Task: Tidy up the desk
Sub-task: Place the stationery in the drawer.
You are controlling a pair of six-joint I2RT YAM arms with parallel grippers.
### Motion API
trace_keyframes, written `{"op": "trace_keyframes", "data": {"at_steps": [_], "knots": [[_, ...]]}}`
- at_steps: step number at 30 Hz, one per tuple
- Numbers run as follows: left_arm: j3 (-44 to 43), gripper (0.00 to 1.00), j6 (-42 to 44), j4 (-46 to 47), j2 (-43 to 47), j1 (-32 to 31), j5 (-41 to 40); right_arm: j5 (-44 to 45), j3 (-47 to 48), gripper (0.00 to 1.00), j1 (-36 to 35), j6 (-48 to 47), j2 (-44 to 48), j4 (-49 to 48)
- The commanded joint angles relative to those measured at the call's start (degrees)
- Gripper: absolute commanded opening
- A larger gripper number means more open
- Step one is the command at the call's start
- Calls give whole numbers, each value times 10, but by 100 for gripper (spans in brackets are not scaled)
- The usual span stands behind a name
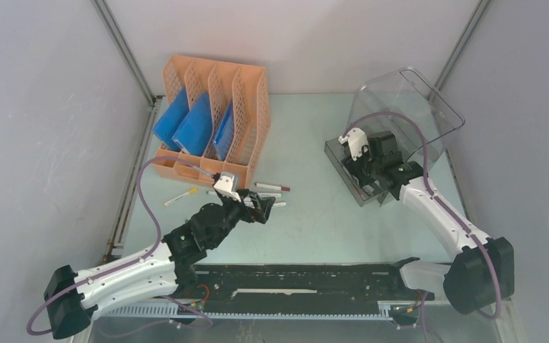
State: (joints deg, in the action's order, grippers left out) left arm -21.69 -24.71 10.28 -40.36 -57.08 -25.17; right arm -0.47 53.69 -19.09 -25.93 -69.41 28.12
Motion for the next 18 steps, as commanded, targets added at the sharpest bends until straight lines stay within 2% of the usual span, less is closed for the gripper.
{"op": "trace_keyframes", "data": {"at_steps": [1,7,11,15,18], "knots": [[-24,100,21,-22,11,18,19,-64,28,65,5,-9,7,17],[-46,100,-16,-65,17,50,43,-205,51,67,-7,-35,31,84],[-52,100,-57,-98,27,58,25,-172,56,67,-89,-61,34,115],[-51,100,-90,-148,41,65,9,-182,52,67,-167,-63,48,120],[-60,100,-94,-174,48,73,-2,-186,46,66,-197,-57,55,117]]}}
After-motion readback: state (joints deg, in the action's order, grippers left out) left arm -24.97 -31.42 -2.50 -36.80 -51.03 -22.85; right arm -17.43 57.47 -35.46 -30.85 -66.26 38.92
